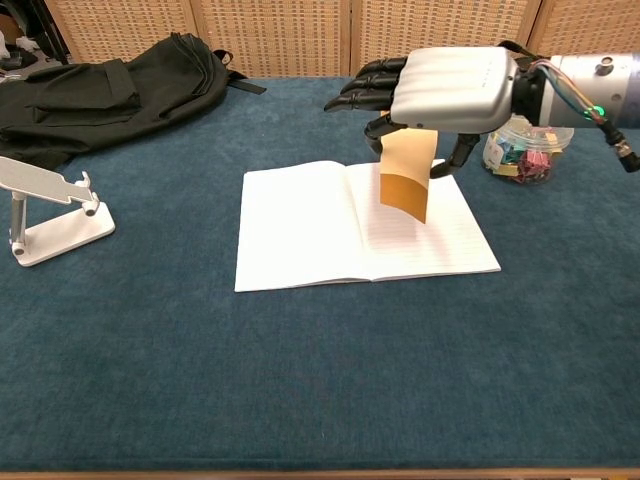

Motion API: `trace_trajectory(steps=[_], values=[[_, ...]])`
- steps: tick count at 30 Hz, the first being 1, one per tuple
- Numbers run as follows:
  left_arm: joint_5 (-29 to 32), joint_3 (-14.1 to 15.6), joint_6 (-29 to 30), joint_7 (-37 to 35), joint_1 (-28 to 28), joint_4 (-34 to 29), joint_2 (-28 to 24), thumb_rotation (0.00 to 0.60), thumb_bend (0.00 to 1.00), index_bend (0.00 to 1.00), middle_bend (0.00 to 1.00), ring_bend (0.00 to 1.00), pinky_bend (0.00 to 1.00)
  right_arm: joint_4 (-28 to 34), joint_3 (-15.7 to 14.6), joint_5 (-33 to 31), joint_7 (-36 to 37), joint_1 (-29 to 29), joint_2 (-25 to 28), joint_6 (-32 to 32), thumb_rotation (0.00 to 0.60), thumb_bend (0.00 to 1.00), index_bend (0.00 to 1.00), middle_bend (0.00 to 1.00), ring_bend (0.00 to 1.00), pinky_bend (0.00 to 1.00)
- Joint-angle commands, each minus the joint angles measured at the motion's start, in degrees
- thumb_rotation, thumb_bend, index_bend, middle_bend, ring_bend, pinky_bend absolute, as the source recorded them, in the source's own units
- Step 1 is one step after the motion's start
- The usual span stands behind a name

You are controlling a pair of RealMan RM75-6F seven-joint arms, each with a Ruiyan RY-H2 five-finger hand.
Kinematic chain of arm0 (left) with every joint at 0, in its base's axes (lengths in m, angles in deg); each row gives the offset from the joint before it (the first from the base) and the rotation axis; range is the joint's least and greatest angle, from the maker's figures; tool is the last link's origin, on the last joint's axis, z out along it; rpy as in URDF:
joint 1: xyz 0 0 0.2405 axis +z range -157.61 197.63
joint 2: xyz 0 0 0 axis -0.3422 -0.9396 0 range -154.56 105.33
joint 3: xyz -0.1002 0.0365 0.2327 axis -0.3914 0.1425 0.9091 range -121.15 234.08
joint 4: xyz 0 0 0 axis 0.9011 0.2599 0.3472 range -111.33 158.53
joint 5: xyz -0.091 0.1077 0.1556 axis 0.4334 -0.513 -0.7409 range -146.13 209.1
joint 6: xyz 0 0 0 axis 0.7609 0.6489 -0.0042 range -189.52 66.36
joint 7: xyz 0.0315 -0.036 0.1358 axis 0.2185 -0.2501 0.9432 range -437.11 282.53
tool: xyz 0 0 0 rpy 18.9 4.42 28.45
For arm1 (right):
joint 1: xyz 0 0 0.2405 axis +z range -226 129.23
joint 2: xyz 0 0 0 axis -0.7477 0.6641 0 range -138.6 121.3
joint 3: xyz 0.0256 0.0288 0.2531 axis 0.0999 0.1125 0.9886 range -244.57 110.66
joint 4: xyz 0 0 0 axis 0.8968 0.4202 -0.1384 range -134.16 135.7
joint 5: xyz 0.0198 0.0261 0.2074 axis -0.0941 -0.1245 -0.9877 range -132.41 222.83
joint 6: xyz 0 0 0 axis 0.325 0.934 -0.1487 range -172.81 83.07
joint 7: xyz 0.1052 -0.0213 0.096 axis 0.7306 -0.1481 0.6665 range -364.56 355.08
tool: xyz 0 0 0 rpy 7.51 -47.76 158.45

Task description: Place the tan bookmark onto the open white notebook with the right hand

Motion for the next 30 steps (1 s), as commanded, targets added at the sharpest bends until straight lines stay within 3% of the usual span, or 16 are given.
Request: trace_trajectory(steps=[1, 7, 14, 23, 30], values=[[0.2, 0.0, -0.4, 0.4, -0.2, 0.1, 0.2, 0.600, 0.00, 0.00, 0.00, 0.00, 0.00, -3.7, 0.2, -1.0, 0.2, 1.6, -2.6, 3.1, 0.600, 0.36, 0.44, 0.03, 0.00, 0.09], [0.7, -0.1, -0.7, 0.6, -0.4, 0.2, 0.3, 0.600, 0.00, 0.00, 0.00, 0.00, 0.00, -6.3, -0.9, -0.9, 2.0, 1.4, -3.8, 4.3, 0.600, 0.36, 0.44, 0.03, 0.00, 0.09], [2.1, -0.4, -2.2, 1.2, -1.1, 0.6, 0.7, 0.600, 0.00, 0.00, 0.00, 0.00, 0.00, -6.5, -4.2, 1.4, 4.4, 0.2, -3.4, -0.1, 0.600, 0.36, 0.44, 0.03, 0.00, 0.09], [2.1, -0.2, -2.3, 2.5, -1.3, 0.5, 1.2, 0.600, 0.00, 0.00, 0.00, 0.00, 0.00, -5.3, -7.7, 4.2, 2.0, 0.6, -5.0, -1.8, 0.600, 0.36, 0.44, 0.03, 0.00, 0.09], [2.1, -0.2, -2.2, 1.7, -1.2, 0.6, 1.0, 0.600, 0.00, 0.00, 0.00, 0.00, 0.00, -6.1, -8.0, 4.1, 0.3, 1.0, -5.7, -0.8, 0.600, 0.35, 0.44, 0.03, 0.00, 0.10]])
